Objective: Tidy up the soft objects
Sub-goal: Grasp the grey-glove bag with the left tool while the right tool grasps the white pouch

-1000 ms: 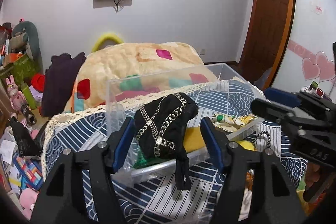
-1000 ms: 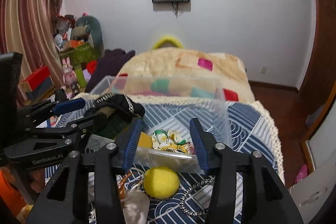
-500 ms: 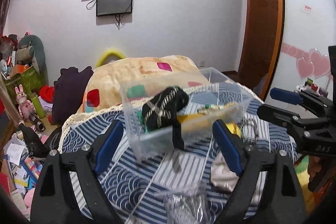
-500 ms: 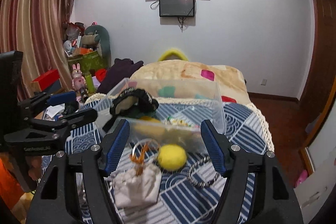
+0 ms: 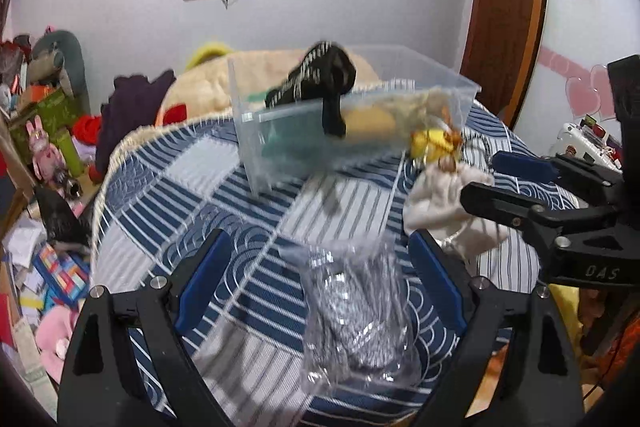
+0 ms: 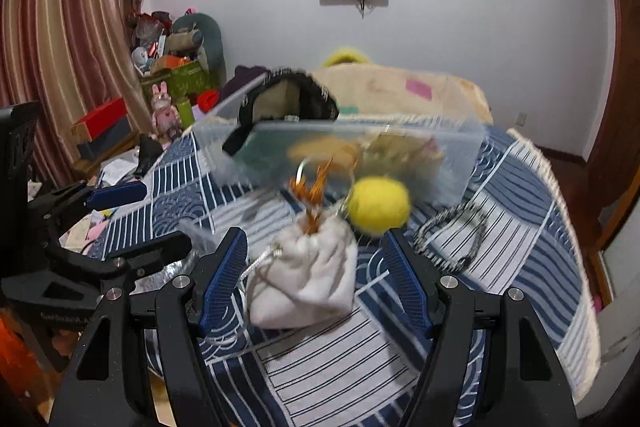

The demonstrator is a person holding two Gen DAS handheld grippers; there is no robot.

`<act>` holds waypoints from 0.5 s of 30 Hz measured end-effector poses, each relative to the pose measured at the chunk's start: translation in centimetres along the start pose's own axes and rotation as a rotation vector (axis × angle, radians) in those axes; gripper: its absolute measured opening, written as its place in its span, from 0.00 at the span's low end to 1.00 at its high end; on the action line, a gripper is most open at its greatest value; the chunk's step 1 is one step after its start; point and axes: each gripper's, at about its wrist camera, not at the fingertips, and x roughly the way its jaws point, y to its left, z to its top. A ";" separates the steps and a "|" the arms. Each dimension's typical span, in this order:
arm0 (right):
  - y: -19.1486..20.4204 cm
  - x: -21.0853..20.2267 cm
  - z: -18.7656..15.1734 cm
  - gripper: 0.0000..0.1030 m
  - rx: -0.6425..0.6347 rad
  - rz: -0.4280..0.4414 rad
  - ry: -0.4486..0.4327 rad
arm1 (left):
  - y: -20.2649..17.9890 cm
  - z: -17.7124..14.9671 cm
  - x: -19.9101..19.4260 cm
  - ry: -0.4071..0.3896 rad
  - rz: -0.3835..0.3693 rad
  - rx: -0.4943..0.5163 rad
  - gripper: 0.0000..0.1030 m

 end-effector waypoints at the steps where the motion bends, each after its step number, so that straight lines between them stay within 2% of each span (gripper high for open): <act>1: 0.0 0.5 -0.3 0.65 0.008 0.007 0.017 | 0.1 -0.3 0.2 0.011 -0.009 -0.017 0.88; 9: -0.4 1.7 -1.6 0.65 0.041 0.043 0.072 | -0.1 -2.2 2.1 0.100 -0.061 -0.059 0.88; 11: -0.7 1.7 -1.7 0.57 0.055 0.067 0.076 | -0.4 -2.6 2.5 0.116 -0.074 -0.060 0.88; 13: -0.9 1.8 -1.8 0.44 0.062 0.094 0.090 | -0.6 -2.9 2.6 0.116 -0.064 -0.056 0.88; 15: -0.8 1.8 -2.0 0.37 0.063 0.096 0.090 | -0.8 -3.1 2.4 0.107 -0.062 -0.054 0.83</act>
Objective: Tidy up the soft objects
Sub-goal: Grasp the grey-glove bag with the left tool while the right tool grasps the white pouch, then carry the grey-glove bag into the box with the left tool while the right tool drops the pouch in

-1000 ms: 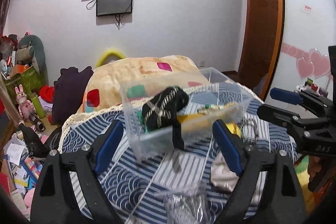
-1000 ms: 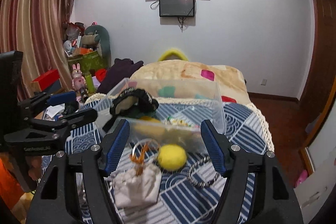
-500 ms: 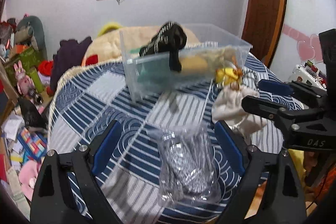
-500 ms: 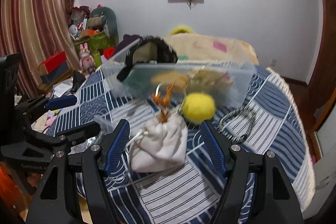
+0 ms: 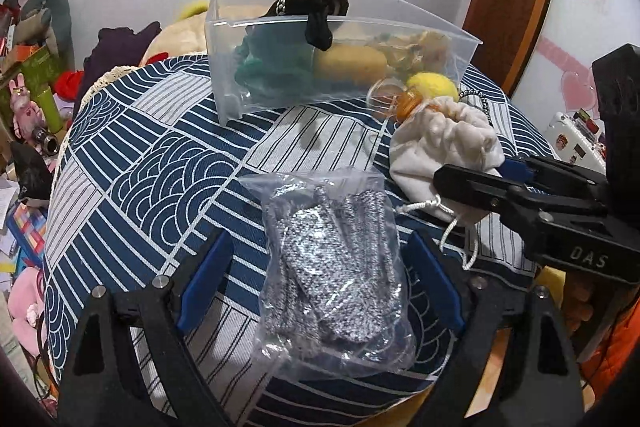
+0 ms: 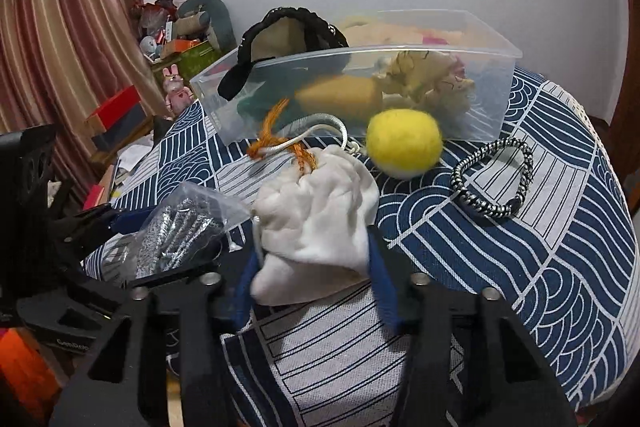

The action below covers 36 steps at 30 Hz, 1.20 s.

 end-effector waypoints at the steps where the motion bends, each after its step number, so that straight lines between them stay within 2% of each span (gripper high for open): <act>1: -0.1 -0.1 -0.1 0.32 0.006 0.002 -0.001 | -0.1 -0.1 0.0 -0.002 -0.004 0.000 0.79; 2: -0.2 -0.2 -0.1 0.30 0.014 0.006 -0.001 | -0.2 -0.2 -0.1 -0.003 -0.007 0.001 0.76; 3: -0.3 -0.4 0.0 0.25 0.027 0.014 -0.004 | -0.3 -0.2 -0.2 -0.007 -0.007 0.001 0.69; 7: -0.8 -1.3 0.2 0.23 0.060 0.032 -0.028 | -0.2 -0.1 -0.6 -0.004 -0.025 0.003 0.46; 11: -0.7 -2.3 0.5 0.23 0.052 0.020 -0.063 | 0.2 0.3 -1.0 -0.008 -0.046 -0.008 0.35; 16: 0.0 -3.6 1.1 0.23 0.003 -0.029 -0.106 | 0.3 1.0 -1.7 -0.032 -0.051 -0.002 0.32; 20: -0.2 -4.3 2.0 0.23 -0.004 -0.048 -0.135 | -0.4 2.0 -2.8 -0.080 -0.046 0.017 0.32; 31: -1.6 -6.6 5.0 0.23 0.026 -0.111 -0.245 | -0.2 6.7 -3.8 -0.178 -0.066 -0.018 0.32; 36: -2.4 -7.2 6.4 0.23 0.041 -0.146 -0.277 | -0.8 9.3 -4.0 -0.231 -0.058 0.004 0.32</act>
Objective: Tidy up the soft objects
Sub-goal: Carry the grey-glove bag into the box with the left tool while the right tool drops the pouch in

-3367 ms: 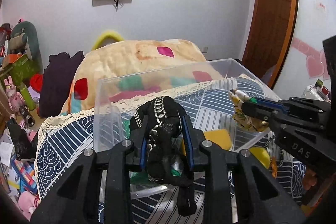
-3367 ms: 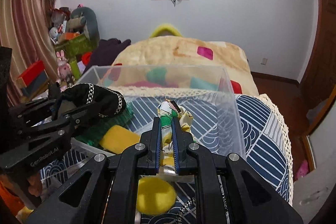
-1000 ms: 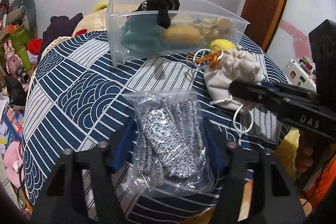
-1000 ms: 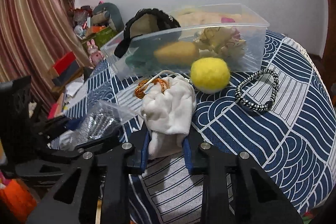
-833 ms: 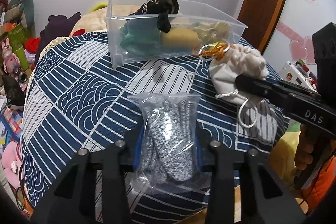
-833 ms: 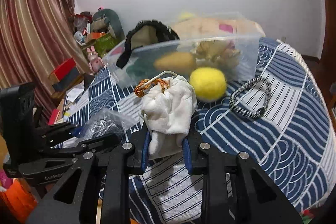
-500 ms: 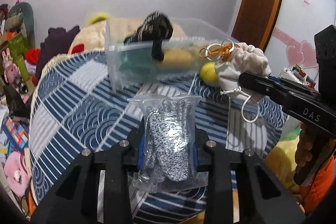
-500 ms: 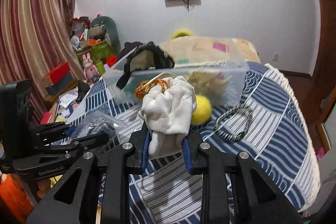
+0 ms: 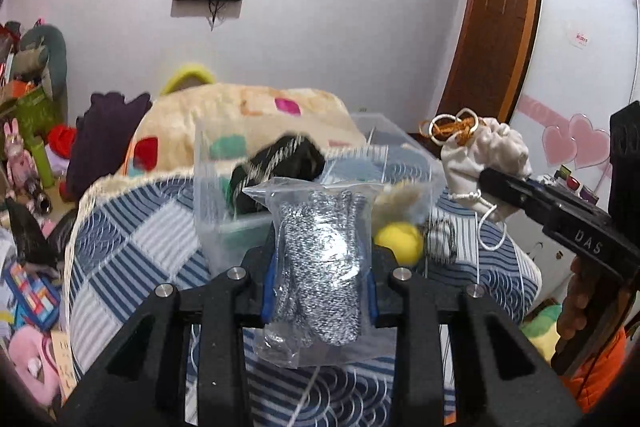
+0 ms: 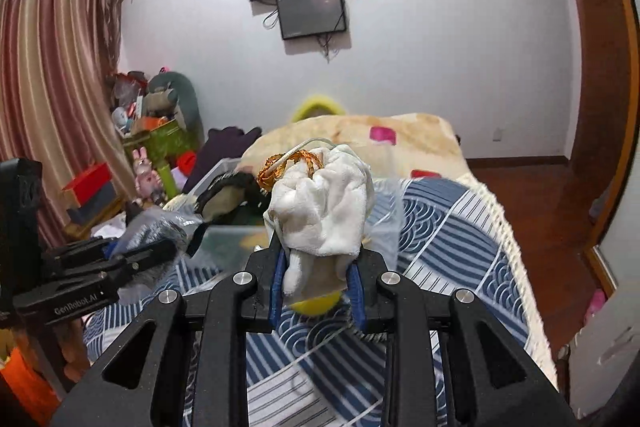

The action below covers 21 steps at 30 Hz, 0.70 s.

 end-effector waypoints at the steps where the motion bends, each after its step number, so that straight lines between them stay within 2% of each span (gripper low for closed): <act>1: -0.1 0.1 0.3 0.23 0.001 -0.005 -0.004 | -0.1 0.5 0.2 -0.005 -0.001 0.001 0.32; 5: 0.0 0.5 1.2 0.23 -0.005 -0.019 -0.021 | -0.2 1.9 1.2 -0.019 -0.005 -0.003 0.32; 10: 0.2 1.6 2.1 0.23 -0.005 -0.018 -0.032 | -0.6 3.1 2.9 -0.052 0.035 0.008 0.32; 17: 0.5 3.9 2.8 0.23 -0.002 0.002 -0.013 | -0.2 4.0 6.2 -0.022 0.030 -0.022 0.32; 21: 0.9 6.0 2.7 0.23 -0.001 0.017 0.031 | -0.1 4.2 7.9 0.004 0.063 -0.002 0.32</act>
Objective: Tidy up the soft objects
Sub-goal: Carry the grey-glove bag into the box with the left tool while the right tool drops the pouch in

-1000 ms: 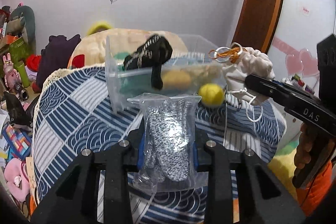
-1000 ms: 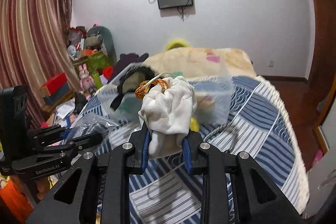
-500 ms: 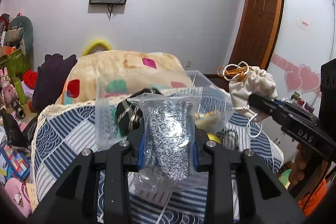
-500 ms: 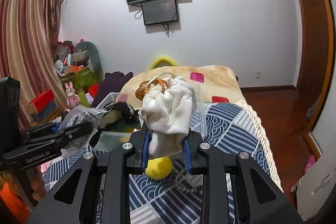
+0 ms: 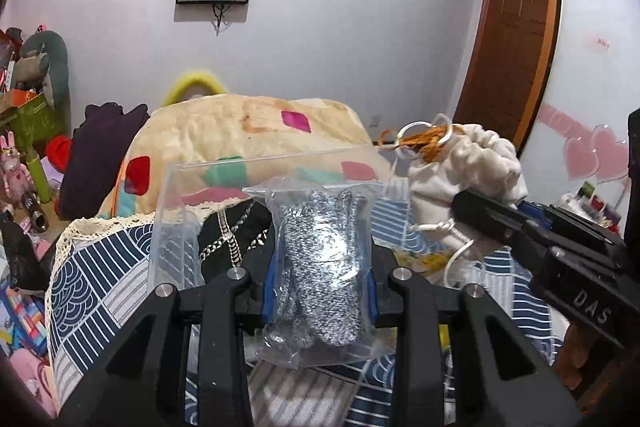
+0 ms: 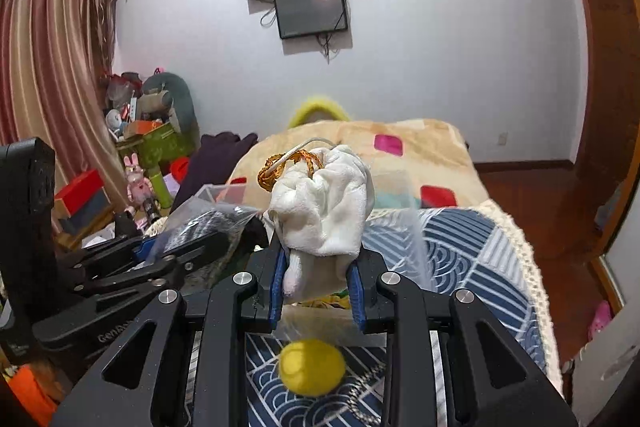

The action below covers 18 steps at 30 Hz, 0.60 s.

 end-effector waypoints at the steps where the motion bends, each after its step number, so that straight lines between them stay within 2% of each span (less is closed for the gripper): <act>1: 0.1 0.6 -0.1 0.23 -0.003 0.003 0.016 | 0.0 0.0 0.4 0.011 0.004 0.005 0.32; 8: 0.7 3.1 -0.8 0.24 -0.031 -0.009 0.084 | 0.7 -0.3 2.7 0.078 0.014 0.007 0.33; 11: 1.0 3.7 -1.2 0.26 -0.046 -0.019 0.117 | 0.9 -0.8 2.9 0.070 0.024 -0.005 0.34; 12: 1.1 3.7 -1.4 0.27 -0.052 -0.027 0.118 | 0.9 -0.9 2.9 0.069 0.027 -0.004 0.37; 15: 1.0 3.5 -1.2 0.33 -0.055 -0.037 0.119 | 0.9 -1.2 3.0 0.081 0.039 -0.003 0.46; 17: 0.7 3.3 -1.0 0.40 -0.047 -0.036 0.119 | 1.2 -1.3 2.9 0.089 0.034 -0.023 0.52; 18: 0.6 3.1 -0.9 0.48 -0.042 -0.035 0.116 | 1.4 -1.3 2.8 0.090 0.028 -0.034 0.53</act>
